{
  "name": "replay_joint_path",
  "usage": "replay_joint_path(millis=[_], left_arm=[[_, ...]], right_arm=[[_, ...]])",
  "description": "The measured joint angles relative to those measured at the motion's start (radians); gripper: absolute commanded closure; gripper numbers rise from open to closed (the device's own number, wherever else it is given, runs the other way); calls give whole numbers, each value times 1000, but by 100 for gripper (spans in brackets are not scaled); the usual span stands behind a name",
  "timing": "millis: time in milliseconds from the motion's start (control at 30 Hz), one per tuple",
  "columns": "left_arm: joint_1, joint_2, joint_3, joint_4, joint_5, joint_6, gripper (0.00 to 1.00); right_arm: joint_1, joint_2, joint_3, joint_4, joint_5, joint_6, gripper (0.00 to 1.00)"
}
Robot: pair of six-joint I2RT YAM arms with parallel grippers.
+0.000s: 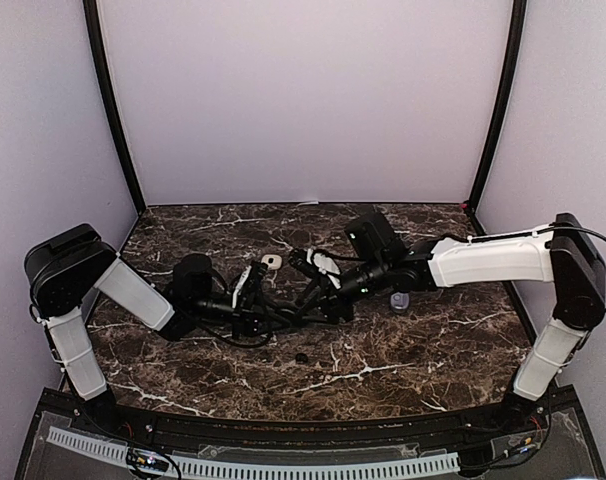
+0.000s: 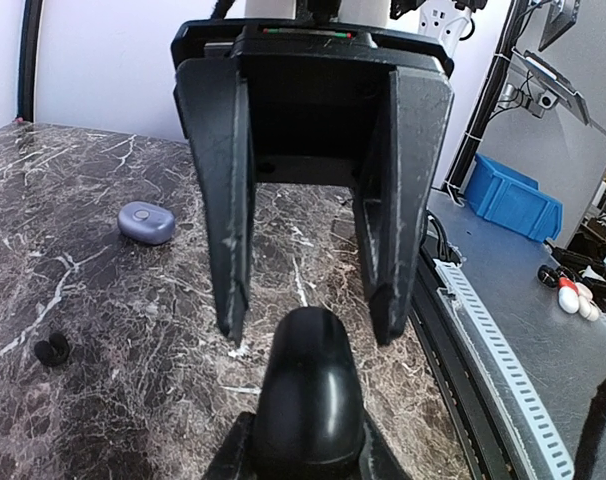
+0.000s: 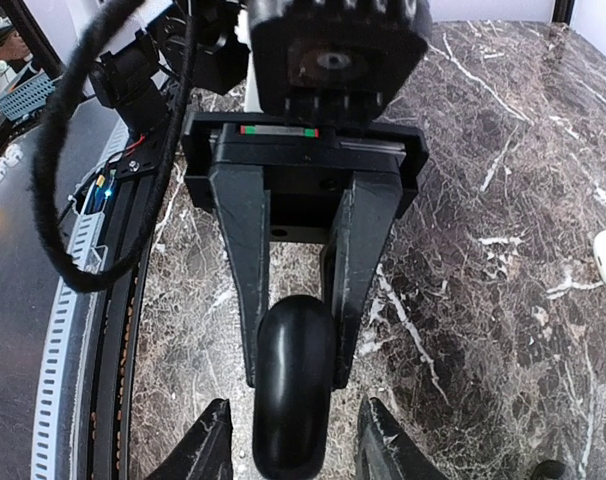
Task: Insert the wireless bluetooth earbuds into the charging case
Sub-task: Open the charging case.
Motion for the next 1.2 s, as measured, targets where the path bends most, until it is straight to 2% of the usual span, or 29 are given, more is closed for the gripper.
replay_joint_path(millis=[167,400,1200], left_arm=[[-2,0,0,-10,0,3,100],[-2,0,1,-11,-7,6,100],[-2,0,1,-33,-26,33,100]], right_arm=[[6,25,19,-34,19,-8,60],[9,34,50,-63,44,-16,69],[-20,32,51,-63,34,40,71]])
